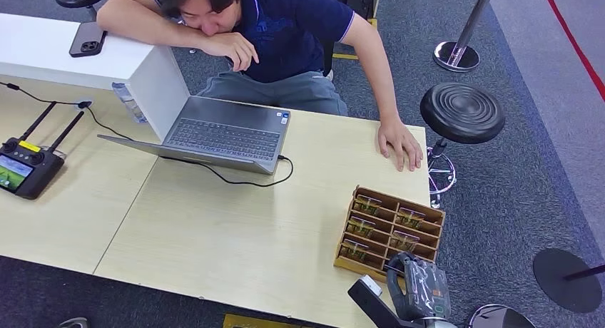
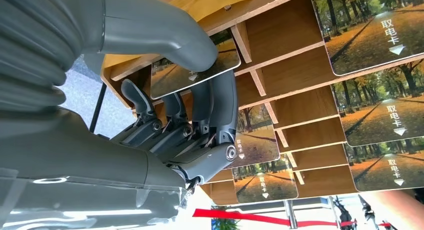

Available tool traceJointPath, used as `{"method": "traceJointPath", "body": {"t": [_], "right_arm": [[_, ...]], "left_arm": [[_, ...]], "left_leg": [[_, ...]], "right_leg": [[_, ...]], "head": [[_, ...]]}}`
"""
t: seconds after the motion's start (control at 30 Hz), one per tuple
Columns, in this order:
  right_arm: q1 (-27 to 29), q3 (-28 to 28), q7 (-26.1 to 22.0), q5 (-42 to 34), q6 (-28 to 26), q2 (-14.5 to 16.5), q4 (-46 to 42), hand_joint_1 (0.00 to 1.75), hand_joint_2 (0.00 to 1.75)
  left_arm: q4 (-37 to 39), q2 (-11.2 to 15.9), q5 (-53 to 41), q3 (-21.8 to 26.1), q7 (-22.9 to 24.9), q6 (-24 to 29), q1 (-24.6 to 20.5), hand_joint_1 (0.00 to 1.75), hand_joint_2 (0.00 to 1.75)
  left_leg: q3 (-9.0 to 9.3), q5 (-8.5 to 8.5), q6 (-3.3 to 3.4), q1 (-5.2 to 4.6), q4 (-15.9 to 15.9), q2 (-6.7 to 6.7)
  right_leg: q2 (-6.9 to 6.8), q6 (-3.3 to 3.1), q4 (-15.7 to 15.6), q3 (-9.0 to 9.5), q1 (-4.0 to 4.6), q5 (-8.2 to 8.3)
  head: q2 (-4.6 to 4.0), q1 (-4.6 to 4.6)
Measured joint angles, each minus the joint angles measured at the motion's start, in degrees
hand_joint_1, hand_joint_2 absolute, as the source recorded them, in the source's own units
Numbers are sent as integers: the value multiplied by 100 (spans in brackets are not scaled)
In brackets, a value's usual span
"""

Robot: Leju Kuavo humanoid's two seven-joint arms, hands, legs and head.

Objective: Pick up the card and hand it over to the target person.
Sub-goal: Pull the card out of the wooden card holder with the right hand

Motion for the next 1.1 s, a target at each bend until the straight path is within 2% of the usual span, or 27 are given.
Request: {"method": "traceJointPath", "body": {"t": [0.17, 0.37, 0.53, 0.63, 0.8, 0.93, 1.1], "right_arm": [[4, -10, -6, 1, -28, 14, 10, 147, 175], [66, -75, -40, -129, -251, 12, -54, 147, 175], [-36, -219, -480, -751, -672, 115, -214, 147, 175], [-194, -415, -899, -1179, -824, 167, -567, 147, 175], [-466, -954, -1414, -1475, -615, 202, -1435, 147, 175], [-922, -1325, -1702, -1855, -285, 180, -2214, 147, 175], [-1607, -1213, -2105, -2829, -60, 372, -2428, 147, 175]], "left_arm": [[-18, -2, 26, -49, 47, 151, -9, 0, 175], [-8, -3, 89, 77, -135, 306, -34, 0, 175], [7, 0, 8, 118, -95, 273, -57, 0, 175], [1, -5, -1, 48, -77, 207, -75, 0, 175], [-25, -10, -1, -90, -57, 122, -123, 0, 175], [-47, -7, -1, -171, -72, 72, -189, 0, 175], [-65, -12, -1, -255, -39, -4, -230, 0, 175]], "left_leg": [[-1, -1, 0, 0, 1, 2], [2, 1, 0, 0, -3, 5], [4, 4, 0, 0, -7, 7], [5, 5, -1, 0, -10, 9], [7, 8, -1, 0, -14, 10], [2, 0, 0, 1, -1, 5], [2, -1, 0, 1, 1, 5]], "right_leg": [[2, 0, 1, -1, 0, 0], [5, -2, -3, 0, 0, 3], [7, -4, -8, 1, 1, 7], [8, -5, -10, 2, 1, 9], [10, -8, -15, 3, 2, 12], [6, -1, -1, 0, 1, 2], [6, -1, 1, -1, 1, 0]], "head": [[0, 0], [0, 0], [0, 0], [0, 0], [0, 0], [0, 0], [0, 0]]}}
